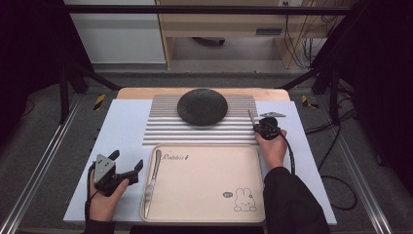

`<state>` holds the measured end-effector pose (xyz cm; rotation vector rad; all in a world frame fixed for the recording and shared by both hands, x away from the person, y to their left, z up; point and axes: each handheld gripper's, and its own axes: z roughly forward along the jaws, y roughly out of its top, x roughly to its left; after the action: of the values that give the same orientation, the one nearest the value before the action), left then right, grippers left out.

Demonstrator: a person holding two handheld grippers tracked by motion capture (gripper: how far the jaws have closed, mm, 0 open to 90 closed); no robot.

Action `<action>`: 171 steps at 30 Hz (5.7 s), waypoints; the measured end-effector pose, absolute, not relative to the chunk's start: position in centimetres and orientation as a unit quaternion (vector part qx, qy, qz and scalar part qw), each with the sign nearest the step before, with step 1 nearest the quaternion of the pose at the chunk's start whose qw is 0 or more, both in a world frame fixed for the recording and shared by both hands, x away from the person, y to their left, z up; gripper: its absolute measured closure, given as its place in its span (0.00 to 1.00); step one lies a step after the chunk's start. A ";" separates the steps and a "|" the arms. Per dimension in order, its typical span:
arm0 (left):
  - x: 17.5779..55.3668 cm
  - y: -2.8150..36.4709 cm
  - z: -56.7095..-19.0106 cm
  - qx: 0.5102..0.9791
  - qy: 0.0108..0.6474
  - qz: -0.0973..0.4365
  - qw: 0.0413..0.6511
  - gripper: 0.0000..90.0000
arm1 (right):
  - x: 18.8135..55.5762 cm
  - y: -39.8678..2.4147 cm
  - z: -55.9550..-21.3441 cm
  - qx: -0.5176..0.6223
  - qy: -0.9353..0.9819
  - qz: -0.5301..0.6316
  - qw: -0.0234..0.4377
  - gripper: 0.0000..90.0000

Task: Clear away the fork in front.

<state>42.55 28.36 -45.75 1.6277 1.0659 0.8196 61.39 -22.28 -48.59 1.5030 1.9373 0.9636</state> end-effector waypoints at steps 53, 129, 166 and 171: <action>44.9 16.0 -44.0 0.822 0.209 0.333 0.412 0.12 | 50.6 -15.3 -44.5 0.375 0.815 0.419 0.138 0.95; 42.2 8.8 -45.9 0.791 -0.082 0.557 0.238 0.91 | 46.9 -8.7 -39.3 0.247 0.877 0.405 0.073 0.95; 41.8 10.5 -46.3 0.816 -0.102 0.536 0.192 0.97 | 48.5 -17.1 -41.0 0.382 0.775 0.474 0.170 0.34; 42.2 10.9 -45.9 0.819 -0.100 0.532 0.187 0.97 | 48.0 -18.4 -41.8 0.403 0.752 0.484 0.194 0.25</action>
<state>42.15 10.92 -45.94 2.3064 -0.2828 1.4984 48.03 -18.43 -41.77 1.1317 2.1085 1.3582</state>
